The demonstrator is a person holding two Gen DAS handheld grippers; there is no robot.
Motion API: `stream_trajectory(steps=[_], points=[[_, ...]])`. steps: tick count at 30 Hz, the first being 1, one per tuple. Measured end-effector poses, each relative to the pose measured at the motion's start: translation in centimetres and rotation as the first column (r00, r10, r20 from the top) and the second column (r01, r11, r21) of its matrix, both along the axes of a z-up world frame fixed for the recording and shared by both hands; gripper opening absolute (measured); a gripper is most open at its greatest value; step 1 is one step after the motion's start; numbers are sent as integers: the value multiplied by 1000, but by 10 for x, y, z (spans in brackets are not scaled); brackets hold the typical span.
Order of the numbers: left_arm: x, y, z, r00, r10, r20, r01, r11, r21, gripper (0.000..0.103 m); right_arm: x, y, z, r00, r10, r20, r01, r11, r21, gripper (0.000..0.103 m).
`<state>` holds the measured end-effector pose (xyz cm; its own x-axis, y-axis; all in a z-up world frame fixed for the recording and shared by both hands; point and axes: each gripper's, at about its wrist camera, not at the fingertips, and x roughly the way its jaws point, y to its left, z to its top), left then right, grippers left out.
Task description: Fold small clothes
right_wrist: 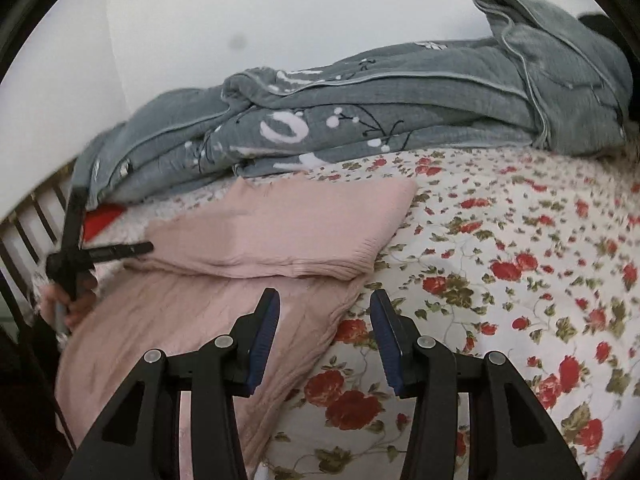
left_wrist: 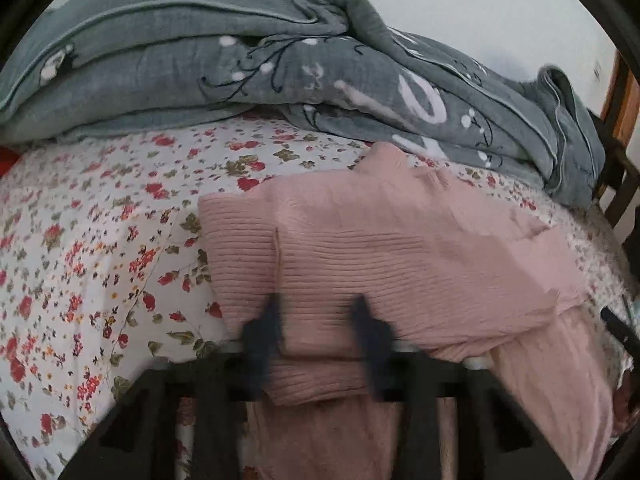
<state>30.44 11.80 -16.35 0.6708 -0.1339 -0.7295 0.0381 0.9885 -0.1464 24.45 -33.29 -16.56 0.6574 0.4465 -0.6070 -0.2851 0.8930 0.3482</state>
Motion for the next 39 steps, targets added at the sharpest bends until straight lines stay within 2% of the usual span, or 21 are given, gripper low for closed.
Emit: stream_trajectory(steps=[2, 5, 7, 11, 13, 15, 18, 19, 21, 22, 23, 26, 28, 30, 32, 34, 37, 39], points=[[-4, -2, 6, 999, -19, 27, 20, 1000, -21, 9, 1, -2, 0, 1000, -7, -2, 7, 1000, 29, 46], [-16, -2, 22, 993, 13, 115, -10, 999, -31, 8, -1, -7, 2, 1000, -26, 13, 26, 998, 52, 46], [-21, 5, 27, 989, 53, 138, -48, 998, -37, 8, -1, -6, 2, 1000, -28, 14, 27, 999, 40, 46], [-13, 15, 8, 993, 107, 53, -104, 993, -61, 9, -3, 0, 1, 1000, -26, 17, 25, 1000, 8, 46], [-10, 13, -2, 994, 107, 15, -106, 994, -37, 11, -4, 4, 1, 1000, -13, 16, 13, 1000, -16, 46], [-13, 10, 4, 993, 116, 32, -116, 993, -6, 16, -4, 10, 0, 1000, -5, 15, 5, 999, -42, 47], [-25, 6, 17, 987, 115, 115, -116, 993, -1, 23, -3, 18, -4, 1000, -16, -7, 15, 993, -114, 47], [-25, 2, 15, 988, 105, 110, -107, 994, 15, 23, -2, 20, -5, 1000, -16, -15, 14, 991, -133, 47], [-16, -4, -1, 994, 111, 19, -112, 989, 94, 24, -1, 26, -8, 999, -20, -34, 13, 984, -180, 47], [-14, -3, -8, 994, 110, -11, -108, 989, 100, 24, -2, 28, -9, 999, -25, -41, 16, 979, -203, 47], [-17, 0, -5, 993, 114, 5, -114, 990, 84, 24, -6, 30, -8, 999, -28, -42, 18, 974, -225, 47], [-36, 11, 12, 988, 149, 34, -148, 989, -8, 24, -23, 24, 0, 999, -28, -31, 22, 985, -174, 48], [-51, 16, 17, 987, 157, 38, -155, 986, -61, 30, -37, 21, 6, 999, -37, -30, 33, 990, -137, 54], [-70, 13, 18, 989, 142, 36, -140, 988, -60, 46, -56, 21, 13, 998, -63, -12, 60, 987, -149, 56], [-92, 6, 18, 989, 136, 56, -135, 991, -20, 53, -77, 23, 20, 996, -87, 9, 87, 979, -186, 59], [-117, -1, 18, 990, 127, 66, -128, 992, 16, 55, -95, 25, 24, 996, -93, 10, 93, 971, -221, 60], [-154, -7, 18, 993, 102, 53, -102, 995, 5, 59, -126, 24, 28, 993, -115, 5, 112, 962, -249, 60], [-180, -11, 16, 995, 94, 40, -94, 996, -5, 64, -147, 21, 28, 993, -114, -30, 105, 969, -225, 60]])
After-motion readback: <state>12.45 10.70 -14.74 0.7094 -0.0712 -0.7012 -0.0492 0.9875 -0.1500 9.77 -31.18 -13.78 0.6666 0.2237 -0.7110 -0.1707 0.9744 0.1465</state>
